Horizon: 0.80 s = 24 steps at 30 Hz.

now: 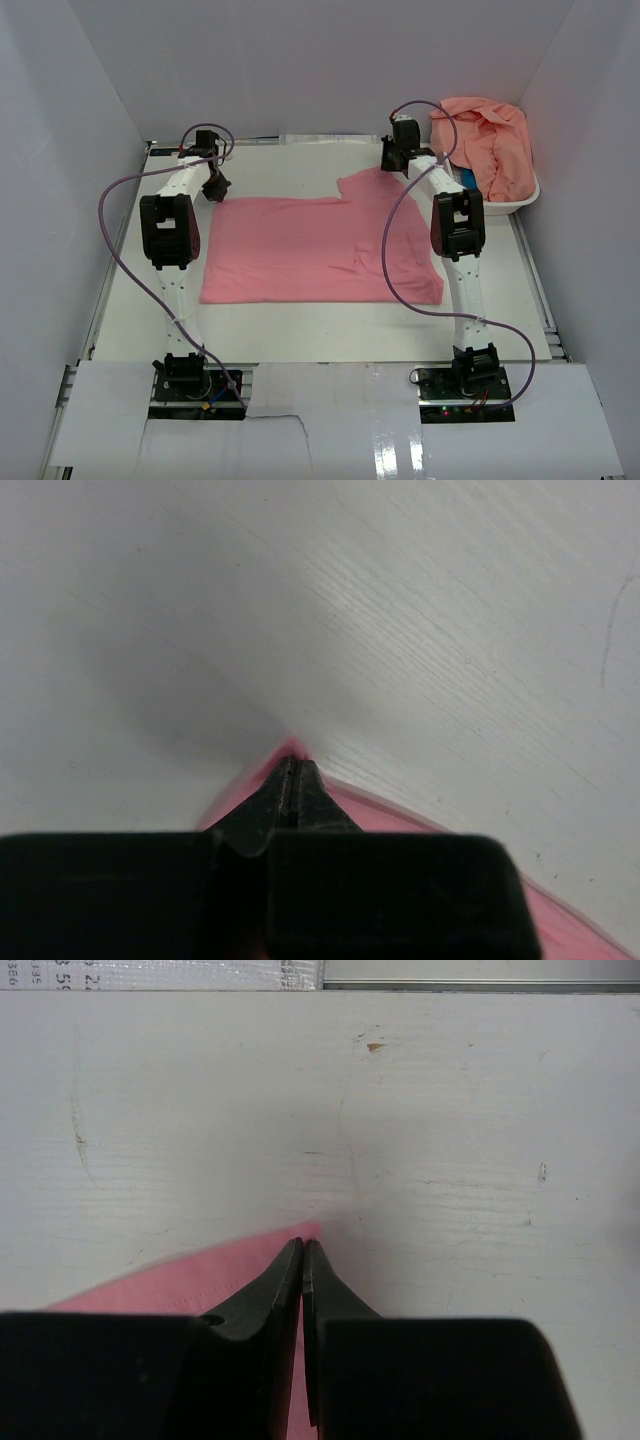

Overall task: Fold and stack the t-shirts
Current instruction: Grap the side of the flattened tshirt furthest away from the robot with both arms

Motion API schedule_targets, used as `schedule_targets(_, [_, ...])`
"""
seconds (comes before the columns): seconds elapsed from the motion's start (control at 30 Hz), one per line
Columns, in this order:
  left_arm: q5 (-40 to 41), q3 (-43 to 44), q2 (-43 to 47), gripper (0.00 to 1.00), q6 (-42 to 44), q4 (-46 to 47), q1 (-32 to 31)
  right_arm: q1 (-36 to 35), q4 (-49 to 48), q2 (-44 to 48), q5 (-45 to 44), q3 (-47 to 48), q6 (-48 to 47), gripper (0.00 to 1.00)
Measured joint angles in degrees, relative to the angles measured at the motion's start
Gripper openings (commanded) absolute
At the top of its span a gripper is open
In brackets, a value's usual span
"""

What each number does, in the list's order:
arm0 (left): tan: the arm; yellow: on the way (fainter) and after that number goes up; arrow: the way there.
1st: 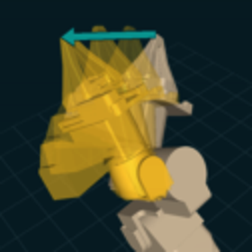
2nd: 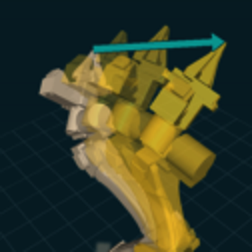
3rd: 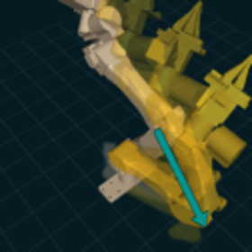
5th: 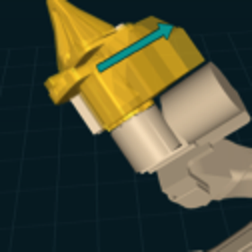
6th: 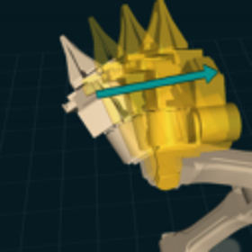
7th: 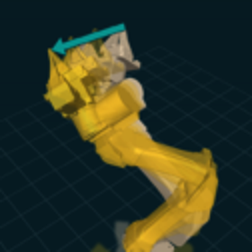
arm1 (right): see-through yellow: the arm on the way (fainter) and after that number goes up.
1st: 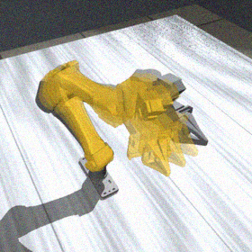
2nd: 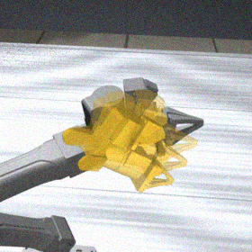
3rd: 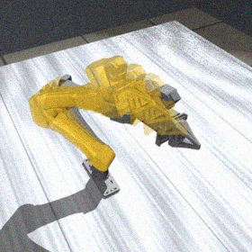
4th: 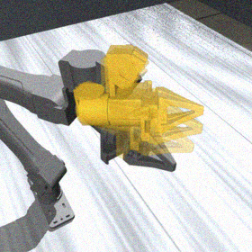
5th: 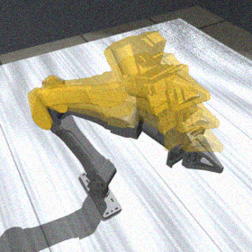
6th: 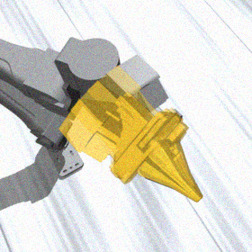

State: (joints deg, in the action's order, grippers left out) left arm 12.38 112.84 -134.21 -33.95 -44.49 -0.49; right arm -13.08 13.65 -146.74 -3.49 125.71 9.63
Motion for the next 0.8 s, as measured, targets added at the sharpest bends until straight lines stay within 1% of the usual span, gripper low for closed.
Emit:
schedule_targets(0.2, [0.0,-0.4,0.4,0.00,0.1,0.3,0.0,0.0,0.1,0.8,0.0,-0.2,-0.2,0.08])
schedule_targets(0.37, [0.4,-2.0,2.8,0.00,0.7,0.8,-0.3,0.3,0.3,3.8,0.5,-2.0,-0.8,0.08])
schedule_targets(0.47, [1.8,-3.8,5.8,0.00,1.2,1.2,-0.8,0.5,-0.1,7.9,0.7,-5.7,-1.2,0.08])
schedule_targets(0.63, [3.8,-5.7,10.3,0.00,1.6,1.2,-1.7,0.7,-1.6,17.3,0.0,-14.6,-2.3,0.08])
schedule_targets(0.8, [4.8,-6.8,12.1,0.00,1.6,1.5,-2.0,1.3,-3.3,24.4,-0.2,-20.8,-2.6,0.08])
